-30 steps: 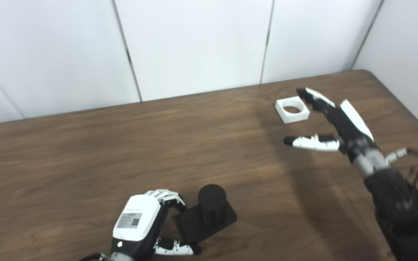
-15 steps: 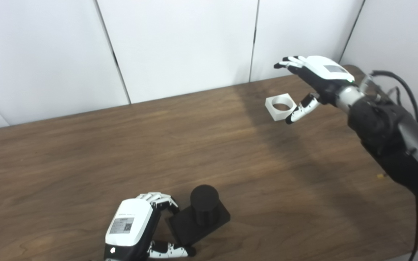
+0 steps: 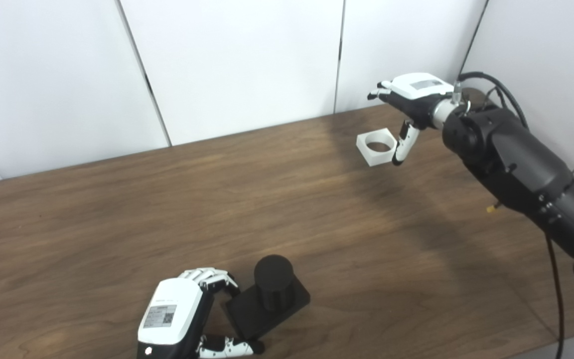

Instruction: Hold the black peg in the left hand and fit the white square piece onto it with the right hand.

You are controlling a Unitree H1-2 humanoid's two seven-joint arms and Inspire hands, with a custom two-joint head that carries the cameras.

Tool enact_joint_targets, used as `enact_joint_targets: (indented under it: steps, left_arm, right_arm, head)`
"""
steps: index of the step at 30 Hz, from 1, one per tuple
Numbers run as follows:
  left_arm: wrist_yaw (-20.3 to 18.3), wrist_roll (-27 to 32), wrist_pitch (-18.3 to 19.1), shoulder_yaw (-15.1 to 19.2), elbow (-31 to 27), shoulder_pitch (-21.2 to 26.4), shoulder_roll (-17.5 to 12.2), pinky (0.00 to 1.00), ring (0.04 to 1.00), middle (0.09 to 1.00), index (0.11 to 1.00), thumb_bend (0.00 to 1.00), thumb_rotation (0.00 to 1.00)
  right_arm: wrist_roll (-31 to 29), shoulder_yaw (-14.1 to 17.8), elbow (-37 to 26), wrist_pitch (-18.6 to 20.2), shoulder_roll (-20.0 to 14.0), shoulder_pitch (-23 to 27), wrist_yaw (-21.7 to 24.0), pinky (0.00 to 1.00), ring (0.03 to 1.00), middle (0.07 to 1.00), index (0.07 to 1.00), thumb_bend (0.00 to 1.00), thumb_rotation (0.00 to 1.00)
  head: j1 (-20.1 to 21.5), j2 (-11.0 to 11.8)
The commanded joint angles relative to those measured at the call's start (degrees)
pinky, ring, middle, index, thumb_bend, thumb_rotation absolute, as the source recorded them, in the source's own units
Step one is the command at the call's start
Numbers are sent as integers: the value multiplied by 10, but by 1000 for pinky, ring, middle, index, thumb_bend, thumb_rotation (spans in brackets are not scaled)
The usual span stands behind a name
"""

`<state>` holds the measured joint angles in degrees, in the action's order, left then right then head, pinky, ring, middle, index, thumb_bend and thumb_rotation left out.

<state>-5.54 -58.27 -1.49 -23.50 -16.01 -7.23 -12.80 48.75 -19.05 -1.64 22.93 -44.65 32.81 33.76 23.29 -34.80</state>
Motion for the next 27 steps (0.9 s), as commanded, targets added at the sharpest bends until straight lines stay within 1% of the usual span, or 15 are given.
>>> enact_joint_targets:
  steps: [1, 4, 8, 9, 16, 22, 27]
  left_arm:
    - [-9, -22, 14, 7, 33, -5, -19, 772, 767, 719, 489, 515, 42]
    - [-3, -22, 12, 6, 35, -5, -20, 773, 765, 718, 488, 515, 42]
    - [0, -23, 11, 6, 37, -6, -20, 776, 765, 718, 489, 515, 42]
    - [1, -24, 11, 6, 37, -7, -20, 776, 768, 719, 489, 515, 42]
    - [1, -23, 12, 7, 35, -10, -20, 789, 777, 723, 489, 515, 43]
    - [-2, -26, 13, 6, 31, -11, -20, 785, 780, 727, 489, 515, 42]
    - [-4, -28, 15, 4, 27, -13, -18, 784, 775, 723, 489, 515, 43]
  right_arm:
    - [17, 2, 3, -7, -13, 39, 14, 1000, 1000, 1000, 920, 952, 131]
    - [24, -1, 10, -1, -12, 46, 33, 1000, 1000, 1000, 900, 957, 139]
    - [36, 0, 14, 0, -8, 43, 42, 1000, 1000, 1000, 885, 972, 134]
    - [38, 0, 18, 0, -7, 42, 41, 1000, 1000, 1000, 887, 967, 133]
    - [49, 1, 50, 5, 8, 42, 36, 1000, 1000, 1000, 904, 932, 142]
    - [57, -2, 71, 10, 20, 48, 42, 1000, 1000, 1000, 911, 949, 177]
    - [53, -3, 99, -8, 27, 54, 21, 1000, 1000, 1000, 911, 946, 197]
  head:
    - [0, 1]
    - [-2, 3]
    - [-2, 3]
    - [-6, 7]
    - [-6, 5]
    - [-8, 2]
    - [-12, 1]
